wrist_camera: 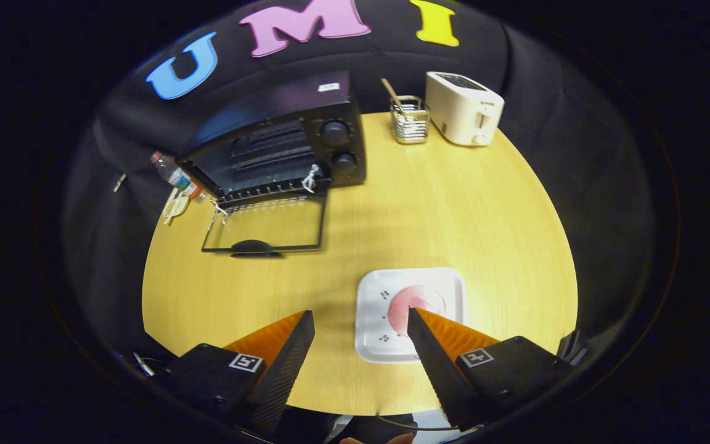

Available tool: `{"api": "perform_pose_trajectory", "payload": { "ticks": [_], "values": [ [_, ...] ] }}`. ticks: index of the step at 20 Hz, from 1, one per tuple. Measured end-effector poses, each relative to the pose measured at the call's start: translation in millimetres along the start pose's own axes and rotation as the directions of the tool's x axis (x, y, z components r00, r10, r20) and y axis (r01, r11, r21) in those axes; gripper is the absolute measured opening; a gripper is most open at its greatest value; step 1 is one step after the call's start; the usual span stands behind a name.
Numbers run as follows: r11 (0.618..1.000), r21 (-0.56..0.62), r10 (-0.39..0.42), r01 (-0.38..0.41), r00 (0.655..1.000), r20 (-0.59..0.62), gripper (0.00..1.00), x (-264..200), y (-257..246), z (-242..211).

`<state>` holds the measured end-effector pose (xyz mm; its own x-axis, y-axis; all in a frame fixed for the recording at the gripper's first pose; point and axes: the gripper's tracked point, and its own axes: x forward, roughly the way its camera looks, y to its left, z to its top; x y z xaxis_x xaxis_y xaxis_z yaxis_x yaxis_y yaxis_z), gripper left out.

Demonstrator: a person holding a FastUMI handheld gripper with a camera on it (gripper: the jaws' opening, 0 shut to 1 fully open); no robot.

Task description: Open the toaster oven, put the food inside, and close the toaster oven door.

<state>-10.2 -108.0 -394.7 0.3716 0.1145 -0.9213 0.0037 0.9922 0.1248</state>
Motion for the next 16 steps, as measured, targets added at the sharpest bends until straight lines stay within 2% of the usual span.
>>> {"api": "perform_pose_trajectory", "payload": {
  "ticks": [3,6,10,12,13,14,15,16],
  "values": [
    [0.998,0.052,-0.044,0.046,0.998,-0.047,0.99,20.8,-52.8,-3.1],
    [0.993,0.098,-0.054,0.068,0.989,-0.139,0.99,44.6,-86.0,-18.7],
    [0.995,0.079,-0.048,0.069,0.97,-0.239,0.99,73.4,-104.8,-37.7],
    [0.996,0.061,-0.049,0.067,0.964,-0.26,0.94,84.6,-106.3,-39.7],
    [0.996,0.055,-0.052,0.069,0.96,-0.274,0.79,89.5,-108.2,-41.7],
    [0.996,0.049,-0.061,0.08,0.948,-0.313,0.71,90.1,-110.3,-48.3],
    [0.996,0.052,-0.054,0.074,0.948,-0.315,0.57,97.7,-110.1,-47.4],
    [0.998,0.038,-0.042,0.057,0.942,-0.332,0.53,95.5,-108.6,-50.7]
  ]
}}
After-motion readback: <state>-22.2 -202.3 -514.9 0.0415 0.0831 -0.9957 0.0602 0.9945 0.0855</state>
